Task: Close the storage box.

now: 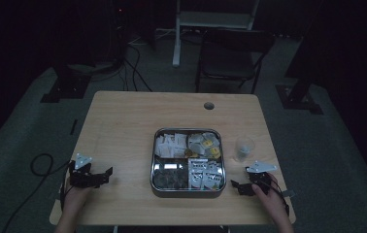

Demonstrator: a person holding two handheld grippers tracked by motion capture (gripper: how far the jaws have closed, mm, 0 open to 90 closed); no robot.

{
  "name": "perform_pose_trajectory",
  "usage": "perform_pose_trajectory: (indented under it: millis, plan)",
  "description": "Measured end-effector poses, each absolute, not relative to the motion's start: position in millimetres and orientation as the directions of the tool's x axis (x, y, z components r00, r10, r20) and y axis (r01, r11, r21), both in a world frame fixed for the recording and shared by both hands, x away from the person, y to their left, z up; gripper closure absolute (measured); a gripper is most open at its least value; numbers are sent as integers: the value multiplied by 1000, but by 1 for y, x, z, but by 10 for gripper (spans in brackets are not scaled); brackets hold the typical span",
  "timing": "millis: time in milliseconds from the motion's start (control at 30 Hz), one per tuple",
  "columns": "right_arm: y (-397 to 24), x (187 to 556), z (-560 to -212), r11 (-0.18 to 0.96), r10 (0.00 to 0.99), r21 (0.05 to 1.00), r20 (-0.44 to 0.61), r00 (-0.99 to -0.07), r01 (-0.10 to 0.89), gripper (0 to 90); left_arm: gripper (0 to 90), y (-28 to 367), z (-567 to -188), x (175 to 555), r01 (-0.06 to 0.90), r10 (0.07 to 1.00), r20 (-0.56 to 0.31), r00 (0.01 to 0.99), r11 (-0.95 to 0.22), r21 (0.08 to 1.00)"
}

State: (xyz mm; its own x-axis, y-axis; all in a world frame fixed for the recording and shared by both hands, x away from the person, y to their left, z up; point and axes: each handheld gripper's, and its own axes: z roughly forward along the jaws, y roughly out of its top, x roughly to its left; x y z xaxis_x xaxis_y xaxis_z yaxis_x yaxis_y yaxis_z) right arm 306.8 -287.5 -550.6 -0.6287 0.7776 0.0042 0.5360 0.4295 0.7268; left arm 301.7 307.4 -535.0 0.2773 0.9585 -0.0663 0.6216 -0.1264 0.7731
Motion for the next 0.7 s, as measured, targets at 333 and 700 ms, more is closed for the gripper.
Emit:
perform_pose_trajectory:
  millis: [333,700]
  plan:
    - [-288,307,-551,430,777,727,4,-629,536,125,6,318,-542,288,658,971,-53,231,-116,744]
    - [-288,307,-551,430,777,727,4,-629,536,125,6,321,-546,279,702,982,-6,190,-131,700]
